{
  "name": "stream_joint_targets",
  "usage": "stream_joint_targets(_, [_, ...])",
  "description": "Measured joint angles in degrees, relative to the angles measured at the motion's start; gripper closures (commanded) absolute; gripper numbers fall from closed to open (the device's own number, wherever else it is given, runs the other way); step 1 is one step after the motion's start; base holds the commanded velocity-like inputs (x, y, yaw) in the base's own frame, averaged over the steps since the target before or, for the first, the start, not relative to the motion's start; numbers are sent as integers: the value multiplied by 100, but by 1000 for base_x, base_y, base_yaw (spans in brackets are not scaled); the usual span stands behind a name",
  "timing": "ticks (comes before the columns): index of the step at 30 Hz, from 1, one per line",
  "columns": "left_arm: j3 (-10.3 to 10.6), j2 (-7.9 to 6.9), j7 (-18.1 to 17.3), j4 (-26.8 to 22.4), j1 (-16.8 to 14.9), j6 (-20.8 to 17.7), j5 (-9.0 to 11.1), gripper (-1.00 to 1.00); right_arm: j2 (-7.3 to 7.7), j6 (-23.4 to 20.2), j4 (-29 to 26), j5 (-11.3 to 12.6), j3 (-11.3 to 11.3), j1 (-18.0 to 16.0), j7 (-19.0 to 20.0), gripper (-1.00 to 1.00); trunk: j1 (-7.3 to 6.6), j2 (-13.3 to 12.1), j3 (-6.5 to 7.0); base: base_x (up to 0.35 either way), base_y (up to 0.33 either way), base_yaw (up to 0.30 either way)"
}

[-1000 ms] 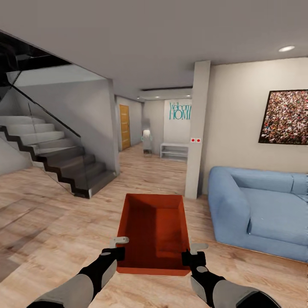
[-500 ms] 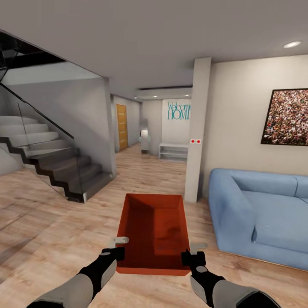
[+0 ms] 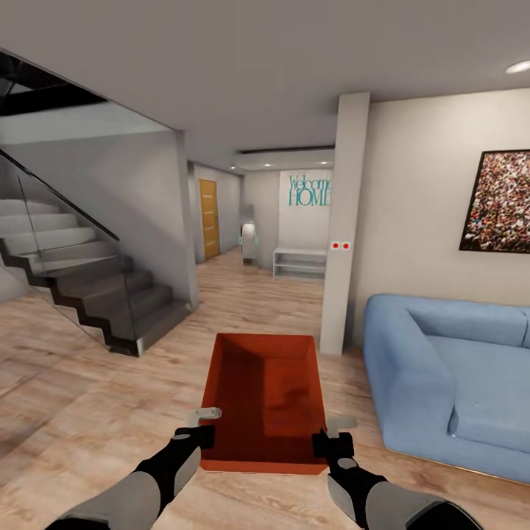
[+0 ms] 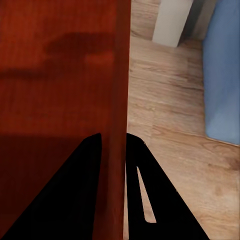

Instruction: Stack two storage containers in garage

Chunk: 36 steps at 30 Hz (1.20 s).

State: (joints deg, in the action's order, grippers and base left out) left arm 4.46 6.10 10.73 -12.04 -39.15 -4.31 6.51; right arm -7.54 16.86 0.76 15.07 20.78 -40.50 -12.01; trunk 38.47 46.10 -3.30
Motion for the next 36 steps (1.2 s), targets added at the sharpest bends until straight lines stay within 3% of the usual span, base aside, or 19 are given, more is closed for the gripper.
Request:
stream_joint_targets(12, [0,0,1,0,0,-3,-1,100,0,-1,0,6,4,1,0,100,0,0,0,323,0,1])
stream_joint_targets(24, [-5,5,8,-3,0,-4,-14,100,3,6,8,60,42,-3,16,100,0,0,0,323,0,153])
stream_joint_targets(36, [2,11,15,5,-1,1,-7,100,9,7,5,52,33,2,21,100,0,0,0,323,0,17])
